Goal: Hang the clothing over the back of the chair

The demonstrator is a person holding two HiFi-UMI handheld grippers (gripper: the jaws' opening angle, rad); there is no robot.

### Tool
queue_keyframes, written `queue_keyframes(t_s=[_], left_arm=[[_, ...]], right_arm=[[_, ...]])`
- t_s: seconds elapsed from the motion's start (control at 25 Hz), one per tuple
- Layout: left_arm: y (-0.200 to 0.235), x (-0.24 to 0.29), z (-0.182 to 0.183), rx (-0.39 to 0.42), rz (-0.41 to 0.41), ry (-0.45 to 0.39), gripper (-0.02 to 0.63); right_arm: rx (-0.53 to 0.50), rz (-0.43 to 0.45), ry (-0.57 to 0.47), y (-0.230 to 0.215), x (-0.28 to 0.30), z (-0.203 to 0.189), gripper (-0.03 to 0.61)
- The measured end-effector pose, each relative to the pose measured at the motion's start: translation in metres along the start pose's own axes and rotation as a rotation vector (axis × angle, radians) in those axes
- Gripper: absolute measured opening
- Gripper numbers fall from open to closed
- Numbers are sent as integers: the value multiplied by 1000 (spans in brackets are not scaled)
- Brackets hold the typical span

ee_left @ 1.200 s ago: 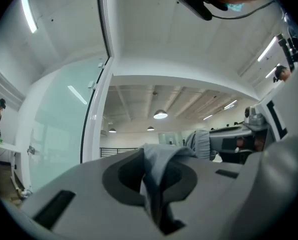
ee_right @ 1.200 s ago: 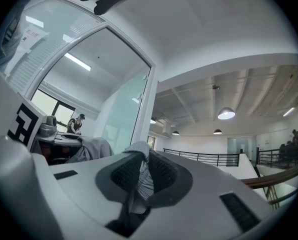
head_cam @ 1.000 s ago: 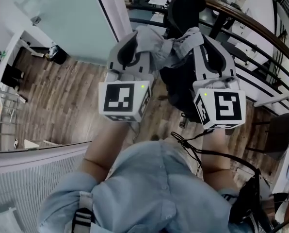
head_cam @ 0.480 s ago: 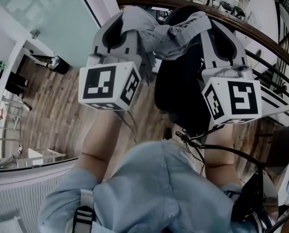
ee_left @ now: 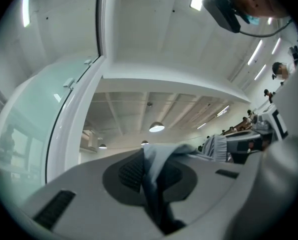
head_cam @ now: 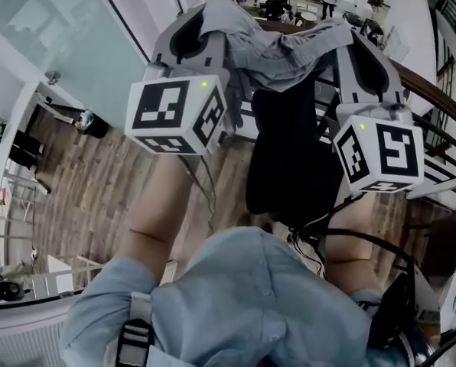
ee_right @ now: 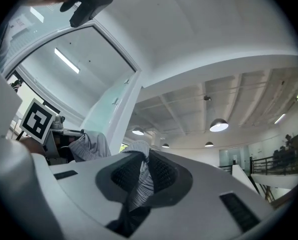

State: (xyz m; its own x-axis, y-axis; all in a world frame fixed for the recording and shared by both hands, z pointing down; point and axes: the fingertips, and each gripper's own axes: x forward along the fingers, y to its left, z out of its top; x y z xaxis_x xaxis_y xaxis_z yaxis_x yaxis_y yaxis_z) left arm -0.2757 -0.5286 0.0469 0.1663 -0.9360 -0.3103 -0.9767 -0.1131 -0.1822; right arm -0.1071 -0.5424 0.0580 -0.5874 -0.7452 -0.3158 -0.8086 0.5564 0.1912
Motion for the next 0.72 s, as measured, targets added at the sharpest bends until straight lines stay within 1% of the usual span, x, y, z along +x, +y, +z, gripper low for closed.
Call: queue_keyframes(t_s=[0.24, 0.36, 0.44, 0.56, 0.72], left_arm=[[8, 52, 11, 19, -47, -45, 31], [6, 71, 12, 26, -74, -53, 31], [3, 81, 6, 32, -92, -46, 31], [-4, 90, -22, 40, -119, 4, 31], [-3, 88, -83, 14, -147, 118, 31]], right_arm=[[-25, -64, -27, -30, 27, 5, 46], [-39, -90, -22, -43, 36, 4, 46], [-42, -106, -8, -53, 38, -4, 46], [-29, -131, 41, -64, 35, -30, 46], [1, -144, 135, -63, 28, -78, 46]])
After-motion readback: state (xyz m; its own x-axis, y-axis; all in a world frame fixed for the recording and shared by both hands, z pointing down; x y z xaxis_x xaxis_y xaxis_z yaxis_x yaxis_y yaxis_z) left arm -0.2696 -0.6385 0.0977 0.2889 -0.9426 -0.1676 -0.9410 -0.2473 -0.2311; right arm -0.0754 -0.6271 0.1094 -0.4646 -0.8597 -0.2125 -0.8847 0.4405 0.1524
